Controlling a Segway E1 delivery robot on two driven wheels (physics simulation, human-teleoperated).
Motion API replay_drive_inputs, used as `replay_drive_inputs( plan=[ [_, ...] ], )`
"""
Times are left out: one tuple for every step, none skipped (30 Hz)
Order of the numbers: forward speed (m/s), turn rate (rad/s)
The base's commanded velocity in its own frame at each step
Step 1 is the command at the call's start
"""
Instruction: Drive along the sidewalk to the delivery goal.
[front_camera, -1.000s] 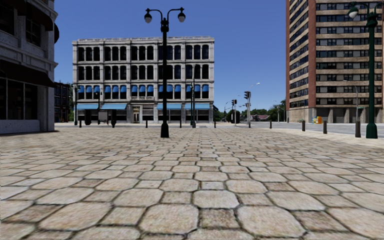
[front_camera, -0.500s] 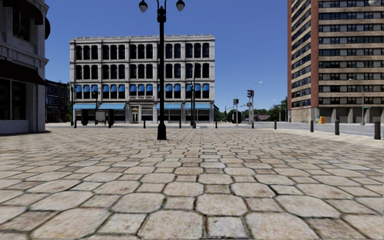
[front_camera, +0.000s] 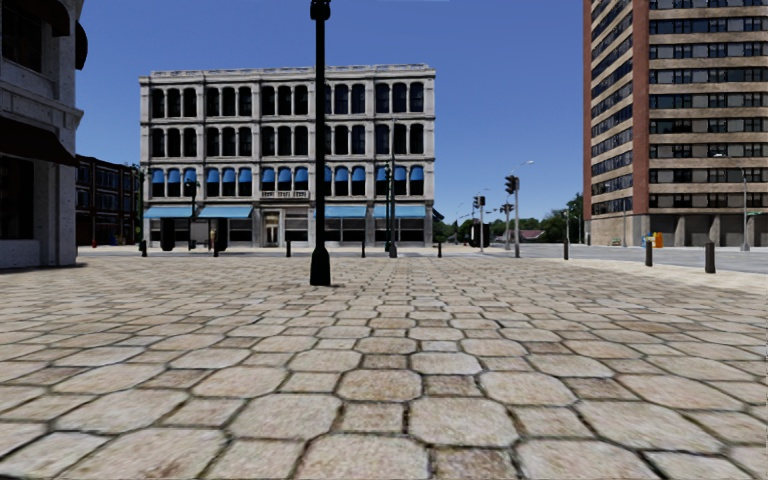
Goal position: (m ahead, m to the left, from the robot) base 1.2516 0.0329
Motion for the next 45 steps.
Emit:
replay_drive_inputs(
  plan=[
    [1.78, 0.0],
    [1.78, 0.0],
    [1.78, 0.0],
    [1.78, 0.0],
    [1.78, 0.0],
    [1.78, 0.0],
    [1.78, 0.0],
    [1.78, 0.0],
    [1.78, 0.0],
    [1.78, 0.0],
    [1.78, 0.0],
    [1.78, 0.0],
    [1.78, 0.0],
    [1.78, 0.0],
    [1.78, 0.0],
    [1.78, 0.0],
    [1.78, 0.0],
    [1.78, 0.0],
    [1.78, 0.0],
    [1.78, 0.0],
    [1.78, 0.0],
    [1.78, 0.0],
    [1.78, 0.0],
    [1.78, 0.0],
    [1.78, 0.0],
    [1.77, 0.0],
    [1.57, 0.0],
    [1.19, 0.0],
    [1.19, 0.0],
    [0.0, 0.0],
    [0.0, 0.0],
    [0.0, 0.0],
    [0.0, 0.0],
    [0.0, 0.0],
    [0.0, 0.0],
    [0.0, 0.0],
    [0.0, 0.0],
    [0.0, 0.0],
    [0.0, 0.0],
    [0.0, 0.0],
    [0.0, 0.0],
    [0.0, 0.0],
    [0.0, 0.0],
    [0.0, 0.0],
    [0.0, 0.0]
  ],
)
